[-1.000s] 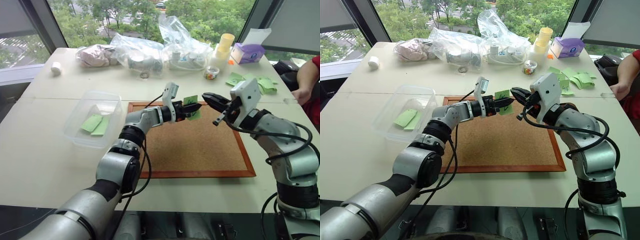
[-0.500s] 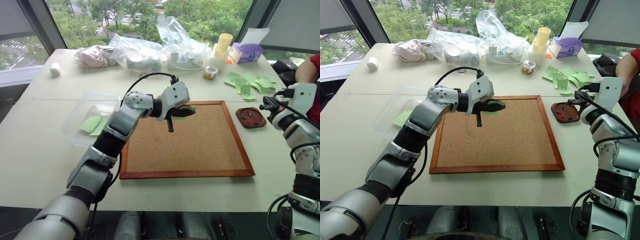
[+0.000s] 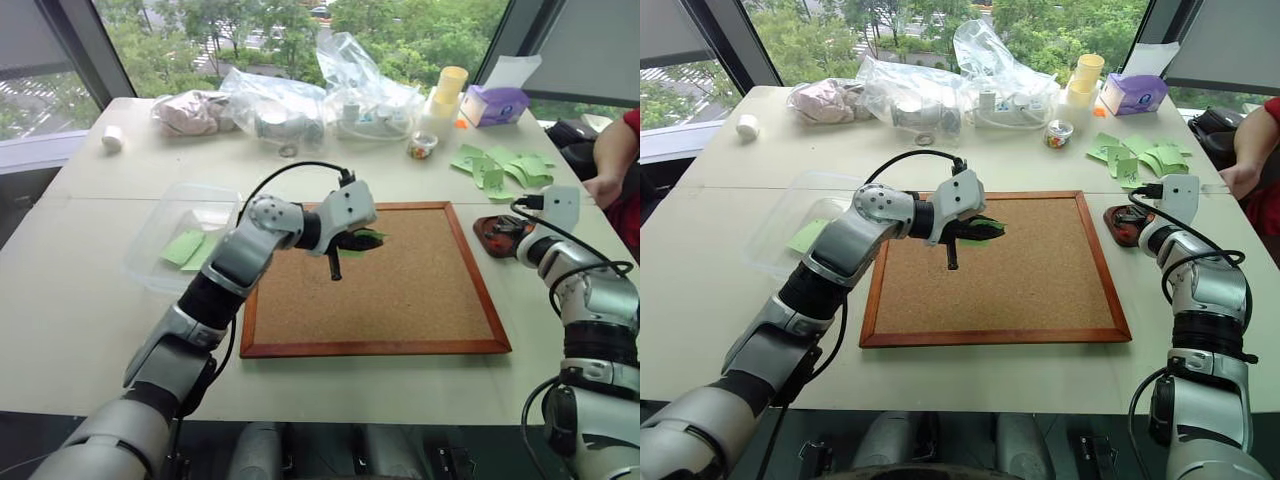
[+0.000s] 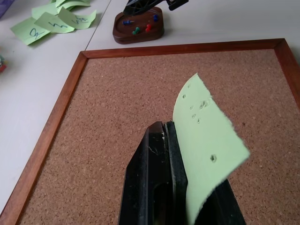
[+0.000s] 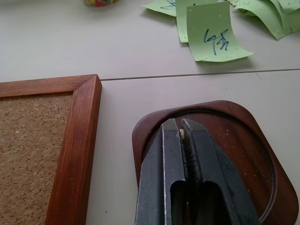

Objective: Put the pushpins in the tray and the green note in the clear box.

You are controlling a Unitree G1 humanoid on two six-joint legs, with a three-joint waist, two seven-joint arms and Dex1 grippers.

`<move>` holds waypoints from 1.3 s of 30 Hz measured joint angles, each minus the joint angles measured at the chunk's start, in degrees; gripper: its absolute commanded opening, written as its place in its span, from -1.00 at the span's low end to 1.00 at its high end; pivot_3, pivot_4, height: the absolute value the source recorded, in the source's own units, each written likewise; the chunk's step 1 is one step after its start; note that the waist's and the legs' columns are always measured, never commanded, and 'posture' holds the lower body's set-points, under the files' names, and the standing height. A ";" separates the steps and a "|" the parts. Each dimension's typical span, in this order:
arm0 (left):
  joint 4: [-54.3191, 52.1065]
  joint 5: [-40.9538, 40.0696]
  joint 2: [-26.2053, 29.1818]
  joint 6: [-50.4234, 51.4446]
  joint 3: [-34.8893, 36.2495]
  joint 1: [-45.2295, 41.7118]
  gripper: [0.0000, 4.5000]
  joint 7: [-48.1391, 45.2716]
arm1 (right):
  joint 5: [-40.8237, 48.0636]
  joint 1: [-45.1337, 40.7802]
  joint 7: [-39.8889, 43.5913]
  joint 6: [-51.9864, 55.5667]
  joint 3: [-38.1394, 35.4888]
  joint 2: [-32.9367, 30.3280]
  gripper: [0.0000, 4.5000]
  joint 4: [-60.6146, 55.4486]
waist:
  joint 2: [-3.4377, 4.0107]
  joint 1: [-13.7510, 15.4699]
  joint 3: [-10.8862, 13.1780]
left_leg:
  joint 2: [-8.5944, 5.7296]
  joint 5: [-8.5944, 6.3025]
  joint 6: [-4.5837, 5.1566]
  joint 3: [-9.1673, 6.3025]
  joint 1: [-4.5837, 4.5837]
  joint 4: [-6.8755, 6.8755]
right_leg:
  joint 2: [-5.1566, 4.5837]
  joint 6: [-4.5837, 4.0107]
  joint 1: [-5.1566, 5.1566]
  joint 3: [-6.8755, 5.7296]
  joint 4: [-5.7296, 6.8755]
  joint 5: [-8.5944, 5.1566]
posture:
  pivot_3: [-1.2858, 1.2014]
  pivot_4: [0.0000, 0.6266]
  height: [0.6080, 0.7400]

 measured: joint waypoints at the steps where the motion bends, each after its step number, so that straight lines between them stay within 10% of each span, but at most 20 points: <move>1: -0.60 0.03 0.03 0.10 -0.03 0.11 -0.99 0.18 | -0.02 -0.20 -0.21 -0.25 0.00 0.02 -1.00 0.74 | 0.00 -0.02 0.00 | 0.00 0.00 0.00 0.00 0.00 0.00 | 0.01 0.00 0.00 0.00 0.00 0.00 | 0.03 -0.52 0.81; 10: -2.75 0.02 0.35 1.20 -0.71 0.69 -1.00 0.85 | 0.05 -0.95 -0.58 -2.60 -0.02 0.74 0.99 5.02 | 0.02 -0.22 -0.01 | 0.02 0.02 -0.04 0.01 0.02 0.00 | 0.03 0.00 0.00 0.00 0.02 0.00 | 0.03 -0.52 0.81; 27: -3.12 -1.87 -0.87 6.20 2.45 1.29 -1.00 5.55 | 4.73 -0.83 -2.33 0.07 -4.75 0.73 0.99 -2.71 | 0.05 -0.18 -0.01 | 0.05 0.02 -0.04 0.00 0.02 0.00 | 0.02 0.01 0.00 0.00 0.05 0.00 | 0.03 -0.52 0.81; 39: -19.27 -0.94 3.15 37.33 25.31 1.90 -1.00 34.51 | 16.86 6.46 23.21 7.06 7.04 -6.58 0.99 -37.76 | 0.10 -0.18 0.01 | 0.12 0.06 -0.10 -0.09 0.07 0.01 | 0.08 0.02 0.00 -0.03 0.19 0.01 | 0.03 -0.52 0.81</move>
